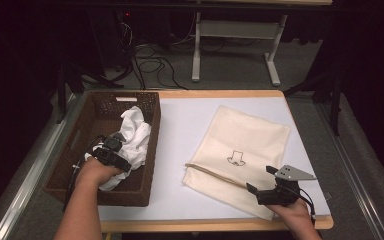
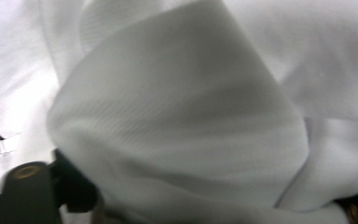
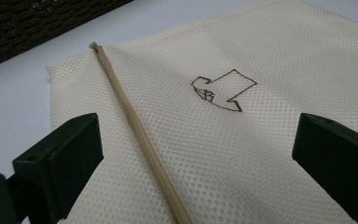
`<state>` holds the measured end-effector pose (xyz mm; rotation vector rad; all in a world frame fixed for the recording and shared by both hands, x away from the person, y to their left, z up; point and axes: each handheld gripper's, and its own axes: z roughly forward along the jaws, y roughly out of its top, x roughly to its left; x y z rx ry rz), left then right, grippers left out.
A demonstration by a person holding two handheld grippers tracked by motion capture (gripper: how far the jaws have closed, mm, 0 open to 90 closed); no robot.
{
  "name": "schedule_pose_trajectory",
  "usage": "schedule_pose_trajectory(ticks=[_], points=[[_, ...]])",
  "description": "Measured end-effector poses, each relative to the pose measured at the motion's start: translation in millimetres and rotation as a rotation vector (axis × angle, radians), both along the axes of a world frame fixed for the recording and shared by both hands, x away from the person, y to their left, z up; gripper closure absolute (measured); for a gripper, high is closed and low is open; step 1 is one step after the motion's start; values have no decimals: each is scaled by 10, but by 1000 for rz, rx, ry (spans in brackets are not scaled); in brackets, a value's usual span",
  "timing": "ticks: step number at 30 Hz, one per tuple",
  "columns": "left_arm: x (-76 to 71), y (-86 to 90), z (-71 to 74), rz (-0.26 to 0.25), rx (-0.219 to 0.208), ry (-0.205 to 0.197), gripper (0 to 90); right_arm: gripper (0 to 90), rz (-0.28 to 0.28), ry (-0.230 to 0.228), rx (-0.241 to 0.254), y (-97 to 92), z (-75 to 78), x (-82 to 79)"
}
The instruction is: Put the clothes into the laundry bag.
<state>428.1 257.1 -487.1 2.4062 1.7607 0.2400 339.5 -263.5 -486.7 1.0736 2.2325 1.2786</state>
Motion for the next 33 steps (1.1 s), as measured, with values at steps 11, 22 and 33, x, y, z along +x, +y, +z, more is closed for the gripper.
schedule_pose_trajectory(ticks=[11, 22, 33], points=[[-27, 24, 130, 12, -37, -88, 561, 22, 0, 1, 0, -4, 4, 0], [-157, 28, 353, -3, -31, -333, 600, 27, 4, -4, -2, -1, 6, 1], [-285, 50, 496, 17, -50, -522, 604, 28, 4, -5, -3, 4, 3, 1]])
